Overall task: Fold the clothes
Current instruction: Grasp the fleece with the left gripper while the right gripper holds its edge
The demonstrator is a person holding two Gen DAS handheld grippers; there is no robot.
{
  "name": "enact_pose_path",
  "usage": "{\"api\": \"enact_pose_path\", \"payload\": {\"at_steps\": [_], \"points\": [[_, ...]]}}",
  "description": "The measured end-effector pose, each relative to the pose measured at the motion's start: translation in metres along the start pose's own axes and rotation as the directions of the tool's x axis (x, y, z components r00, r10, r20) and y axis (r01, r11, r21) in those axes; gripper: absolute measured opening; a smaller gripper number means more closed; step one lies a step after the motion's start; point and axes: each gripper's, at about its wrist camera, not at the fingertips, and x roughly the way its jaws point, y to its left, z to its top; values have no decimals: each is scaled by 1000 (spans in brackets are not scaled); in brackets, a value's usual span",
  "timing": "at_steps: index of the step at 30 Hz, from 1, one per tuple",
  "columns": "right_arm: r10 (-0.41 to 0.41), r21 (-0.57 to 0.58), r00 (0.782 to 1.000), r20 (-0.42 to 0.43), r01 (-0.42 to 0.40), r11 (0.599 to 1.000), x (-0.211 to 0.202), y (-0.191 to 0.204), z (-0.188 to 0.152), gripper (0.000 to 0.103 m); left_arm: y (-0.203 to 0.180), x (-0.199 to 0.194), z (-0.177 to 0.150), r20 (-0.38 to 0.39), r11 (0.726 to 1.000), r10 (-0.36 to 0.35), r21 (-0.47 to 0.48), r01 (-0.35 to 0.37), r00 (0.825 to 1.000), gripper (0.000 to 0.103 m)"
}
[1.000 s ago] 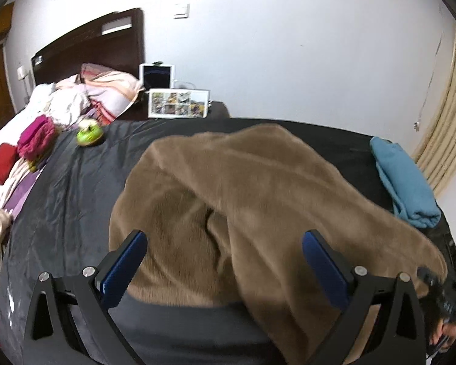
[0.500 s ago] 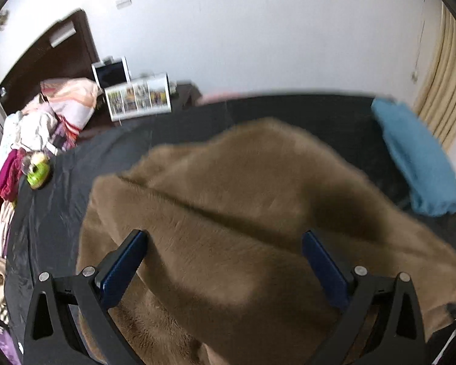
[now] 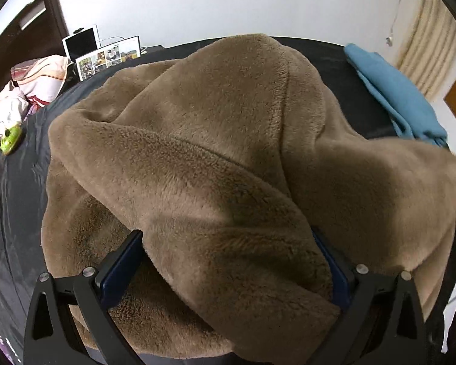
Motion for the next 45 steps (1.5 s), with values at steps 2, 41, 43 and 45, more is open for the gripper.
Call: {"api": "enact_pose_path", "payload": {"at_steps": [2,41,43,45], "points": [[-14,-5,1000,3,14,1000,2,-1,5,18,-7,-5,-12,9,1000,5,16,-5,1000,102],[31,-56,999,28,-29,998,13,2,-3,18,-14,-81,43,72,987,-86,-126,95,994,103],[37,-52,999,29,-35,998,12,1,-4,18,-7,-64,55,17,984,-128,-119,129,992,103],[43,-47,999,27,-42,998,13,-1,-4,18,-9,-45,59,-49,981,-155,-124,148,987,103]]}}
